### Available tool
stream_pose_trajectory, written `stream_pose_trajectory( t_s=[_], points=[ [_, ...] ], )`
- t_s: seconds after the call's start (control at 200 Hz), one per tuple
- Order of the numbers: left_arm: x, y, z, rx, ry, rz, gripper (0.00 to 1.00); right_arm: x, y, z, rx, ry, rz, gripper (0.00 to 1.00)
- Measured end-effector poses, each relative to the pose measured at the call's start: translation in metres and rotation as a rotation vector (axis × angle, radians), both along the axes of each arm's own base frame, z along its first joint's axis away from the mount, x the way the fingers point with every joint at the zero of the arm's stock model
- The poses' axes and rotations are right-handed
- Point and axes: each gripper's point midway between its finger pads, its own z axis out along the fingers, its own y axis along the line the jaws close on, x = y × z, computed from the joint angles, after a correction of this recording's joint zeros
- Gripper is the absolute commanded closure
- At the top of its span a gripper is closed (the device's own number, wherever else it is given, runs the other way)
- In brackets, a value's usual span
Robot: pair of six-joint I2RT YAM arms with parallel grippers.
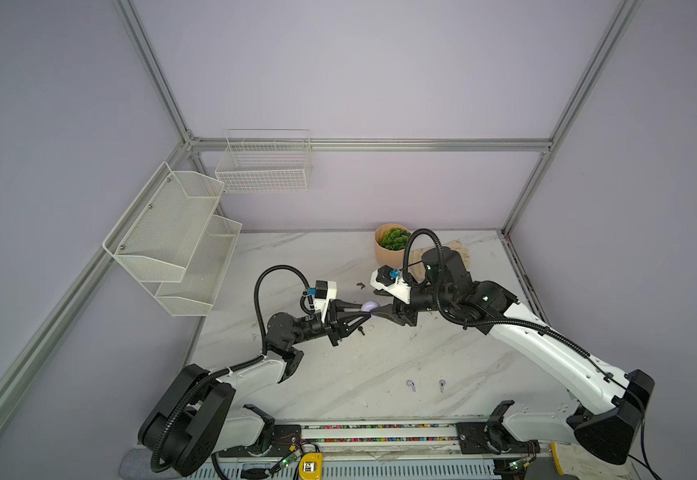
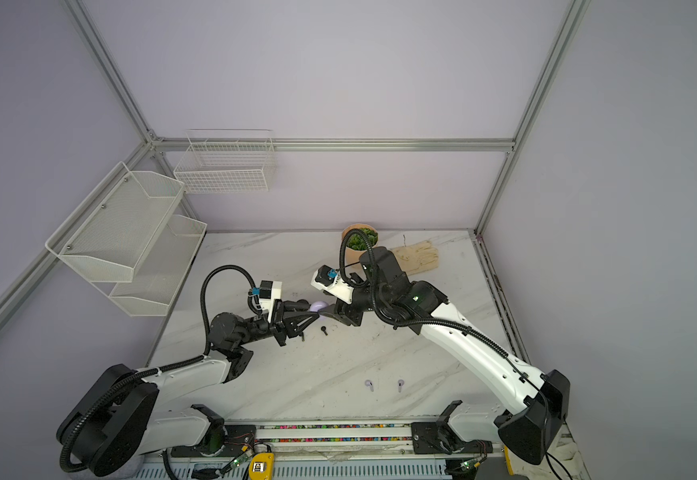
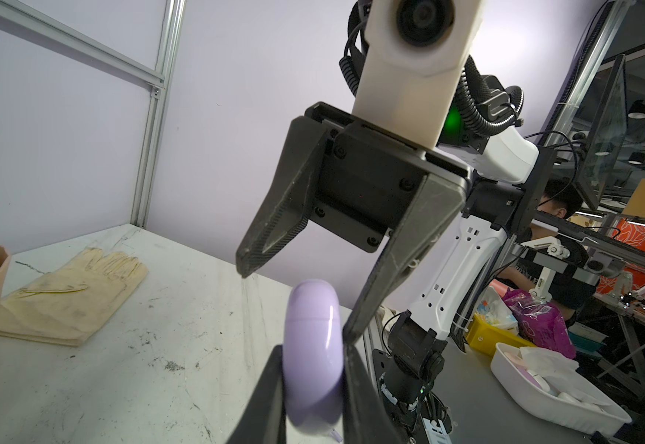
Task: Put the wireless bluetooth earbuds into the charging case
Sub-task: 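Pinch the case lid with the right gripper and pull it open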
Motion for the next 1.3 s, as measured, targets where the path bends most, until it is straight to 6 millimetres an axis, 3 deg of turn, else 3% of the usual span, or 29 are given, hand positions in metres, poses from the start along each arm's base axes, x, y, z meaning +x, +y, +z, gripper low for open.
stream_pose_trajectory(
  t_s=[1.025,1.3],
  points=[
    [0.004,0.002,-0.003,0.003,0.016,0.018,1.0,0.013,-0.008,0.004,-0.021,-0.033,-0.098,0.46],
    [0.0,0.001,-0.003,0.006,0.004,-0.002,1.0,0.022,-0.011,0.013,-0.012,-0.064,-0.135,0.42]
  ],
)
